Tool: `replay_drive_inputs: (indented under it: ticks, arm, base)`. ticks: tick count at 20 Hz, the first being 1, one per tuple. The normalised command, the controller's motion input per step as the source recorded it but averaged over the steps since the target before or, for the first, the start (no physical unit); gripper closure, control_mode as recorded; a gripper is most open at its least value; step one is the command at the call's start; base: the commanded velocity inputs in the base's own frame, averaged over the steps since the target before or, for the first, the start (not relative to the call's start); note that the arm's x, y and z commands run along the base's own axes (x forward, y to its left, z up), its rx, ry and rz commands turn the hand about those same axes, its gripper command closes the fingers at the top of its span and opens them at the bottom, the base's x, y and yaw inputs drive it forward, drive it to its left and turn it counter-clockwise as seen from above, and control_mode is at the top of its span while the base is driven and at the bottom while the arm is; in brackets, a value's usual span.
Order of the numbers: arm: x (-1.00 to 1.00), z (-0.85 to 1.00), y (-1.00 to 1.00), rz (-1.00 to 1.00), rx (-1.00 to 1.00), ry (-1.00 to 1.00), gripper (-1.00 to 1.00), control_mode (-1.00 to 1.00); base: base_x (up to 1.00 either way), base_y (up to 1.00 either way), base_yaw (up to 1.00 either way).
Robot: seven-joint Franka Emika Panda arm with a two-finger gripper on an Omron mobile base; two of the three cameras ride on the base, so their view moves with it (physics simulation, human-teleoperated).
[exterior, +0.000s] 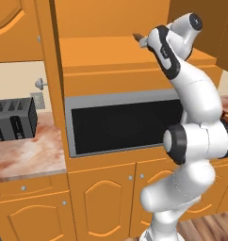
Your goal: Open the cabinet, retrieve the rolling pin, and place it next to the meat on the cutting board to prepare for tenderizing.
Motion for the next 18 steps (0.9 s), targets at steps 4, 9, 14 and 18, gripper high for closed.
replay_drive_inputs:
  ticks: [4, 9, 14, 18]
  arm:
    - [-0.94, 0.02, 0.16, 0.00, 0.00, -0.16, 1.00, -1.00]
    - [-1.00, 0.24, 0.17, 0.00, 0.00, -0.12, 1.00, -1.00]
    - [-0.96, 0.44, 0.06, 0.00, 0.01, -0.06, 1.00, -1.00]
    - [-0.59, 0.26, 0.03, 0.00, 0.00, -0.01, 1.00, -1.00]
  base:
    - [0.00, 0.00, 0.00]
    - [0.00, 0.00, 0.00]
    - [0.00, 0.00, 0.00]
    - [0.00, 0.00, 0.00]
